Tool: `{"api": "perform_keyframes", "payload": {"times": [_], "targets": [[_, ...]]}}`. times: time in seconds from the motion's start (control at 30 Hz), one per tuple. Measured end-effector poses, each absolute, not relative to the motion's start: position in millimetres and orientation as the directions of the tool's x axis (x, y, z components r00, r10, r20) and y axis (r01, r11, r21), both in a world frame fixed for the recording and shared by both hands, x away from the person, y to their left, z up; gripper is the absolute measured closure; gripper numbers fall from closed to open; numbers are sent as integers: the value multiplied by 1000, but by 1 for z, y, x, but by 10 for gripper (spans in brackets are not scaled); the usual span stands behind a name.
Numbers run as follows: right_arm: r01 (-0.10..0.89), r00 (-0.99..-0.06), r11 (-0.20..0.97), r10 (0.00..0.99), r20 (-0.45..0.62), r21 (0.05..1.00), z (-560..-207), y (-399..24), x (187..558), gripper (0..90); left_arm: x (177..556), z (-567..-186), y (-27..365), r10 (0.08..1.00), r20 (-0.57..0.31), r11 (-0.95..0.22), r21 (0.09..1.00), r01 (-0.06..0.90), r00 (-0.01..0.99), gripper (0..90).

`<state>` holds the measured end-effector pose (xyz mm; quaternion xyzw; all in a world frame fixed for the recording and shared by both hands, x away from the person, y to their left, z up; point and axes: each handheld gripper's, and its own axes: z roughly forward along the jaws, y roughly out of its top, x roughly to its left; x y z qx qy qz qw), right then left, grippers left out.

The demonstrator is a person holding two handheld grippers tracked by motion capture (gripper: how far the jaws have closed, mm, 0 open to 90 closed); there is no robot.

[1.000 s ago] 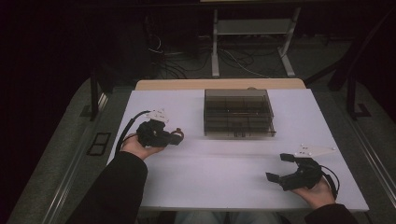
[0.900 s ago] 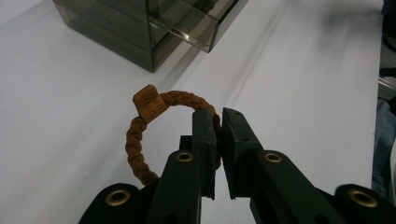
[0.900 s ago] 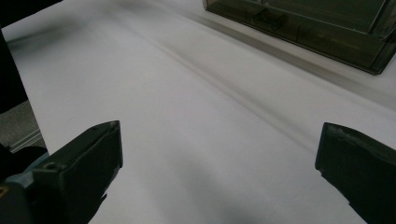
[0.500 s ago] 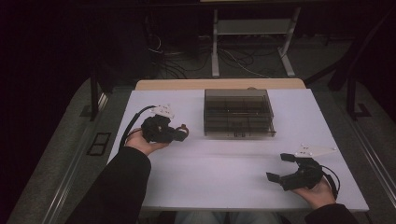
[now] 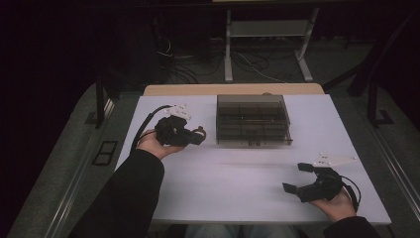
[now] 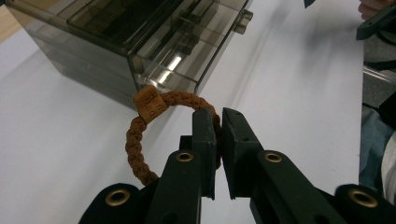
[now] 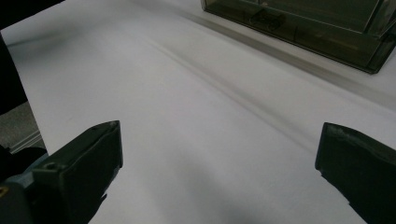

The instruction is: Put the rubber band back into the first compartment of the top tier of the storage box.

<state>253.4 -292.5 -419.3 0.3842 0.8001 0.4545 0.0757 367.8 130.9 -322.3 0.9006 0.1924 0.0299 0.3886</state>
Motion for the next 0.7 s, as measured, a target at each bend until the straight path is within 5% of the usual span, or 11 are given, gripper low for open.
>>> {"api": "perform_keyframes", "payload": {"times": [0.7], "targets": [[542,-694,291,684,225,788,-420,-294,254,5,381,-309,103,322,-71,-627,731,268,944,827]]}}
